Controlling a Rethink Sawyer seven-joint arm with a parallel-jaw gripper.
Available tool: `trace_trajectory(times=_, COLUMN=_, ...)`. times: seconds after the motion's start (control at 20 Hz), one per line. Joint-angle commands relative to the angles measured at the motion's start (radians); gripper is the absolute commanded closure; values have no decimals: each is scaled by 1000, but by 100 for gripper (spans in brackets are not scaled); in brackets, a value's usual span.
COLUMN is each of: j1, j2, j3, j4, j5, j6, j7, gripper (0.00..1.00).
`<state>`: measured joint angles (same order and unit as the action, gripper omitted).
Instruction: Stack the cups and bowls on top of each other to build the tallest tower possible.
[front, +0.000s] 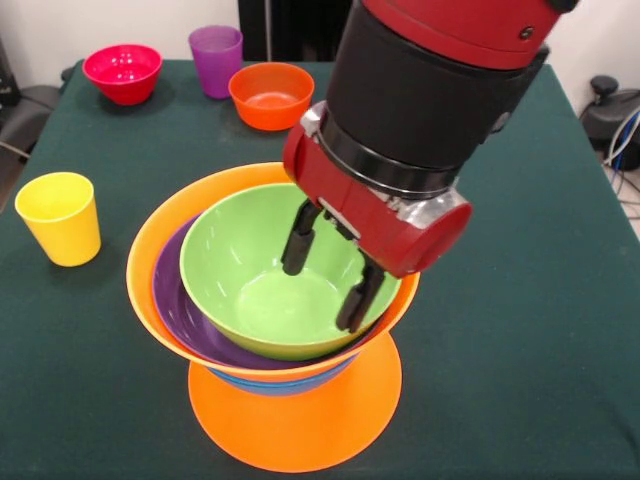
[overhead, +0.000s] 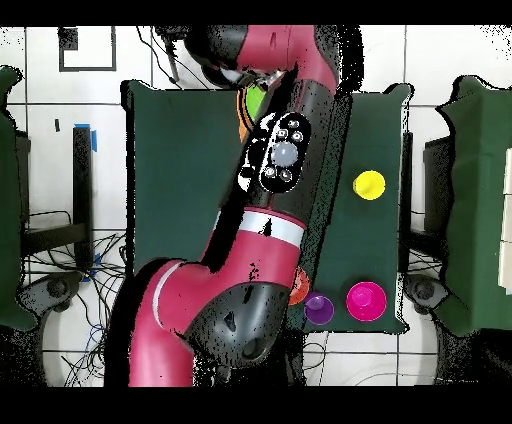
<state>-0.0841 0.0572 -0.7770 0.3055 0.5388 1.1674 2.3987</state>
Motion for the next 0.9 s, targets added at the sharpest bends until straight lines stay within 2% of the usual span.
trace_trajectory(times=0.05, j1=31, j2=-39, j3=147, j4=199, j5=-89, j6=-86, j7=-108, gripper=0)
trace_trajectory(times=0.35, j1=36, j2=-50, j3=167, j4=221, j5=-98, j6=-98, j7=-106, gripper=0)
trace_trajectory(times=0.9, j1=64, j2=-96, j3=231, j4=378, j5=-123, j6=-213, j7=-96, gripper=0)
